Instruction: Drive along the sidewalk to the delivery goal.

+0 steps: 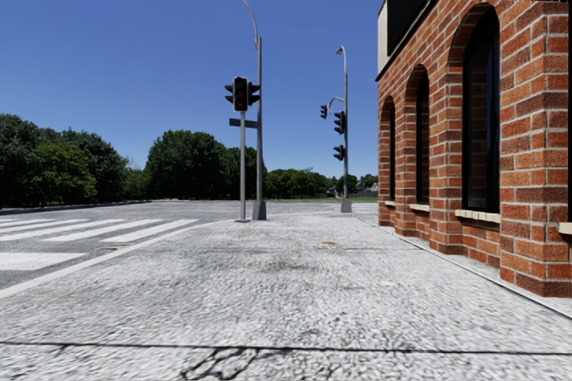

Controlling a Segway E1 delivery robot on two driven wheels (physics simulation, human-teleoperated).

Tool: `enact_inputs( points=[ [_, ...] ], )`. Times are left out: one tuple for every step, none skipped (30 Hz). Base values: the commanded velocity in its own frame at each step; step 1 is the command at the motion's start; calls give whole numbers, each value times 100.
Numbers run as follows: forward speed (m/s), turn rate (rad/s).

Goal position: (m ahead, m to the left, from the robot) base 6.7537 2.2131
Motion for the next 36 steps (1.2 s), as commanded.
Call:
enact_inputs(
  points=[
    [200, 16],
    [200, 18],
    [200, 20],
    [200, 22],
    [200, 25],
    [200, 25],
    [200, 26],
    [200, 26],
    [200, 27],
    [200, 27],
    [200, 27],
    [200, 27],
    [200, 27],
    [200, 27],
    [200, 27],
    [200, 27],
    [200, 27],
    [200, 27],
    [200, 27],
    [200, 27],
    [200, 27],
    [200, 27],
    [200, 27],
    [200, 27],
    [200, 27],
    [200, 27],
    [200, 27],
    [200, 27],
    [200, 27],
    [200, 27],
    [200, 27],
    [200, 27],
    [200, 27],
    [200, 27],
    [200, 27],
    [200, 27]
  ],
)
